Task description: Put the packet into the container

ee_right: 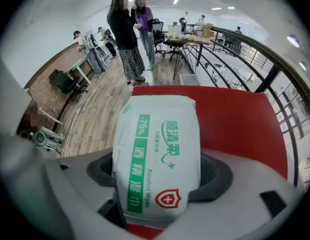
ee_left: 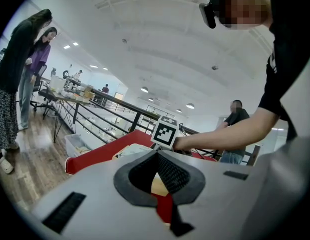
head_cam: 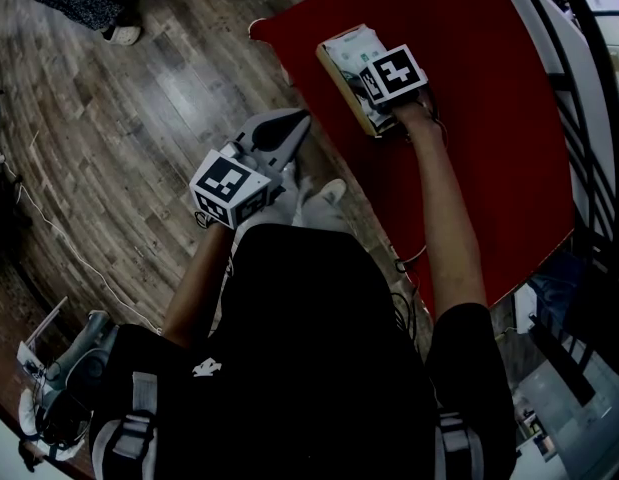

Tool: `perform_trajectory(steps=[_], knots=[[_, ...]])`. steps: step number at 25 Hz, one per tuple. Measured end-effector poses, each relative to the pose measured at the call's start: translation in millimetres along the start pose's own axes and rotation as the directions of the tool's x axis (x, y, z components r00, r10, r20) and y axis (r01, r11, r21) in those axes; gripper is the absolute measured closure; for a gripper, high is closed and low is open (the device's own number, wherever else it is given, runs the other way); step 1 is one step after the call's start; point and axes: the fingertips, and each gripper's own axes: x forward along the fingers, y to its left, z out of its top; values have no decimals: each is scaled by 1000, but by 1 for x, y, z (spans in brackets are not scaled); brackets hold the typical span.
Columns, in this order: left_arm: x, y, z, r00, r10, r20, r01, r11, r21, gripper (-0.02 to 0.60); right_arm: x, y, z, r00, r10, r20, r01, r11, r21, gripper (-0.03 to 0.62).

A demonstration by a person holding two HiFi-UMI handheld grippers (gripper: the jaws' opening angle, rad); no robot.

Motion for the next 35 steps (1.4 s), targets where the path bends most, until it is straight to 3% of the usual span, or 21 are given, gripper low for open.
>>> perform_trajectory(steps=[35], knots=[[-3, -6, 5, 1000, -22, 15, 22, 1000, 2, 578, -18, 7, 0, 998, 5, 64, -3, 999, -45, 209]])
